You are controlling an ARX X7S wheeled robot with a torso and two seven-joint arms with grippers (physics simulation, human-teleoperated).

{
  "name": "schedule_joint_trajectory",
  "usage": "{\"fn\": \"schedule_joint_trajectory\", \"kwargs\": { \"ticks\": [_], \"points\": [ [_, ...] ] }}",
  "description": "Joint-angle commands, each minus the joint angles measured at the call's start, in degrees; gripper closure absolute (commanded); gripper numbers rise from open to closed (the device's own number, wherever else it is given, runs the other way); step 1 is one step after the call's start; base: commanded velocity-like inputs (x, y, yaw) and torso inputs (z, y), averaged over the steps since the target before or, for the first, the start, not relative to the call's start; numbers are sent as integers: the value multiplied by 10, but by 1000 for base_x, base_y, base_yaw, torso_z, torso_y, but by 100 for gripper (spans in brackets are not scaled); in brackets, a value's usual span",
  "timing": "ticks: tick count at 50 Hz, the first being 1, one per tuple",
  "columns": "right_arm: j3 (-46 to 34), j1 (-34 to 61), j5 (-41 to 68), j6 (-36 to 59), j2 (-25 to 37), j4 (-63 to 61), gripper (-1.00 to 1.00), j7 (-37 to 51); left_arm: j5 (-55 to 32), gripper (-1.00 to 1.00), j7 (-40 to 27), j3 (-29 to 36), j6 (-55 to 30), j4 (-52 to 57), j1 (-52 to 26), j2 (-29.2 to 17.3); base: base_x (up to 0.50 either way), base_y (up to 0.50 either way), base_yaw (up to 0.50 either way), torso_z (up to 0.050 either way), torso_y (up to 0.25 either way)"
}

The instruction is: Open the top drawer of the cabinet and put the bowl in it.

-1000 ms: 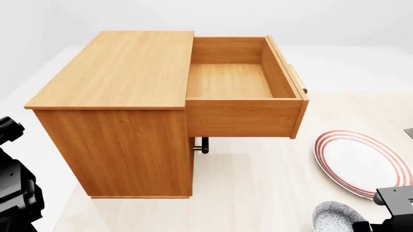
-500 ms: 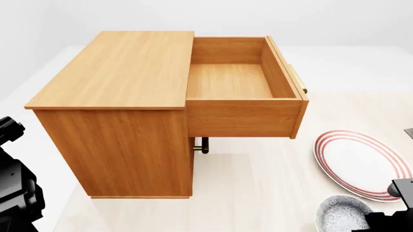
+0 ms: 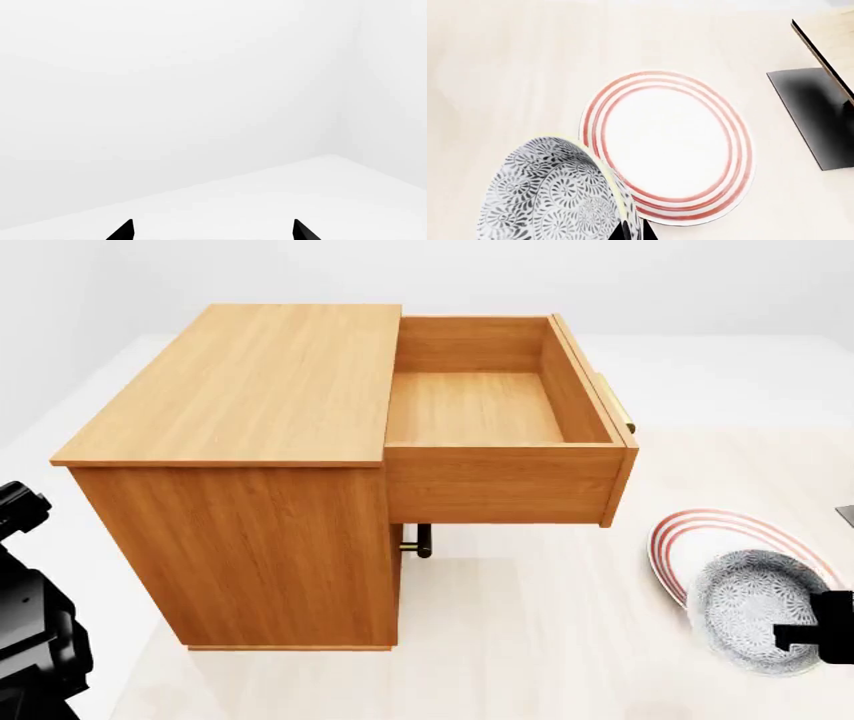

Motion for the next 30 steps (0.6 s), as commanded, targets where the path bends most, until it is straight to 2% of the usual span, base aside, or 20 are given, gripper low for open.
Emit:
{"fn": "schedule_joint_trajectory", "kwargs": {
  "ticks": [1, 14, 30],
  "points": [
    [94, 133, -5, 96, -21, 1, 100, 63, -1, -100, 1, 0, -1, 0, -2, -1, 0, 0, 0, 0, 0],
    [157, 250, -28, 206, -171, 125, 100, 101, -3, -100, 3, -2, -2, 1, -3, -3, 0, 0, 0, 0, 0],
    [159, 322, -119, 228, -436, 345, 100, -1, -4, -100, 7, -4, -3, 1, -4, -4, 0, 0, 0, 0, 0]
  ]
}}
